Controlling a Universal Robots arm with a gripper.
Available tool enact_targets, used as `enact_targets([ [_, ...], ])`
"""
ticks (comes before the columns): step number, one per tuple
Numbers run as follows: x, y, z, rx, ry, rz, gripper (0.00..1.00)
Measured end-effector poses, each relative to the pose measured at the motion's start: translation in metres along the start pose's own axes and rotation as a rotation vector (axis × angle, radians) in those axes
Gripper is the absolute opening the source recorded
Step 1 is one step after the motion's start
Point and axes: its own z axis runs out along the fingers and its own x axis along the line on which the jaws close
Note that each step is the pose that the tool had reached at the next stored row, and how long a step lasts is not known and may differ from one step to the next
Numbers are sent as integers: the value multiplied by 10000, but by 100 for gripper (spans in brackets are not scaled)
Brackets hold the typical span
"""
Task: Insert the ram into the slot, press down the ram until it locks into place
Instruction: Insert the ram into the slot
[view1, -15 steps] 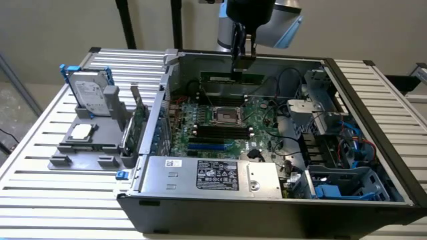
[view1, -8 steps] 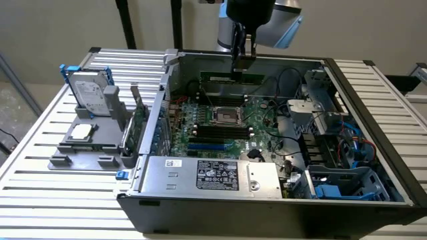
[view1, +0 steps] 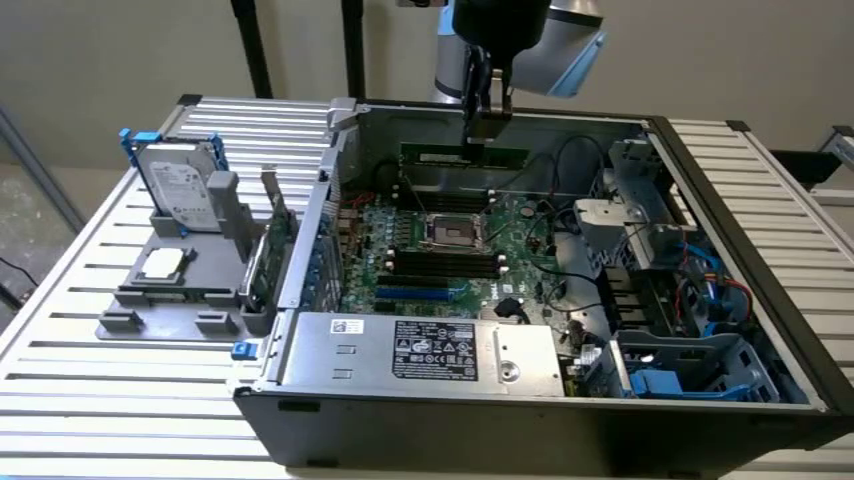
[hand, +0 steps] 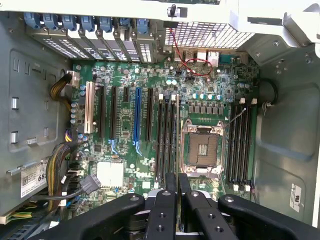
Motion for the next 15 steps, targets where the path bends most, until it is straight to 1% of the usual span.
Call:
enact_targets([
  [2,0,-1,18,0,0,0,13],
  [7,1,-5,109,2,-3,36,13],
  [15,6,-9,256,7,-10,277,13],
])
